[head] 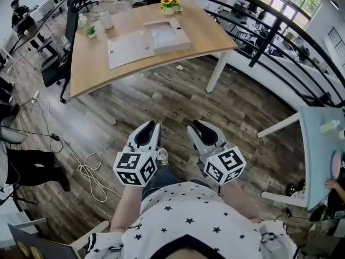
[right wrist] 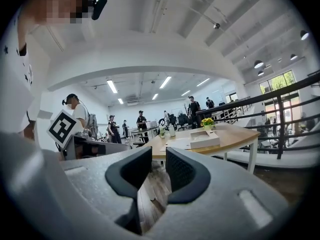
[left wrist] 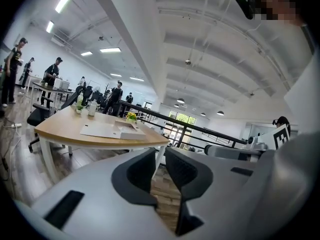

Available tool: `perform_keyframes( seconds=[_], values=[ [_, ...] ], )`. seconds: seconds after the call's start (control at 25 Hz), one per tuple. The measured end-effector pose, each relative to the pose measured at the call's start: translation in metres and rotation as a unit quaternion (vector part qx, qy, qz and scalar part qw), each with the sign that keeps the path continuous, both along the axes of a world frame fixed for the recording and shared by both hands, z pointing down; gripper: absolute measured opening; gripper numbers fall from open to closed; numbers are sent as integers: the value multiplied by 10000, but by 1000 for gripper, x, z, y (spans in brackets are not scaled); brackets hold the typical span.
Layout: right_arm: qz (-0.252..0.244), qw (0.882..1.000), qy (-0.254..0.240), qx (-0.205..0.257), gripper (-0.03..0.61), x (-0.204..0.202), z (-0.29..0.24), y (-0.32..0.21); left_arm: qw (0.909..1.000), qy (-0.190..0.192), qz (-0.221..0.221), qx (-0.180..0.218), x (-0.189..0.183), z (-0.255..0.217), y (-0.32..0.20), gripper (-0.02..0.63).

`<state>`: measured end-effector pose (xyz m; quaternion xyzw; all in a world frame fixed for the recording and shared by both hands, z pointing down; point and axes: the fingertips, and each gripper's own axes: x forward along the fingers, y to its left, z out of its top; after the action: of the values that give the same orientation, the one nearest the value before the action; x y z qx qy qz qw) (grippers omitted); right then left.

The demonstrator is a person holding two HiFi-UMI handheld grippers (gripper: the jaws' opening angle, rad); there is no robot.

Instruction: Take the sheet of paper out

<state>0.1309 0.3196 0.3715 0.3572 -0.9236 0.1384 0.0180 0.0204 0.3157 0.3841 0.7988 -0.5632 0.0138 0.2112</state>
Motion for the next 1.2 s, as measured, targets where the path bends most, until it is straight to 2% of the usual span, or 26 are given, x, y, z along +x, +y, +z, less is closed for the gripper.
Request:
perform_keyframes(
  seconds=[0.28, 0.4, 0.8, 1.2],
  values=[
    [49, 10000, 33, -8, 141, -36, -10, -72, 9997, -163, 176, 71, -32, -10, -71, 109],
    [85, 9999, 78, 6, 167, -51, -10, -101, 9995, -170, 227, 104, -47, -12, -99, 115],
    [245, 9996, 124, 18, 176, -93, -8, -189, 9989, -136, 431, 104, -87, -9, -189, 115],
    [315, 9992, 202, -137, 178, -118, 7, -226, 9989, -111, 447, -14, -114, 6, -231, 115]
  ],
)
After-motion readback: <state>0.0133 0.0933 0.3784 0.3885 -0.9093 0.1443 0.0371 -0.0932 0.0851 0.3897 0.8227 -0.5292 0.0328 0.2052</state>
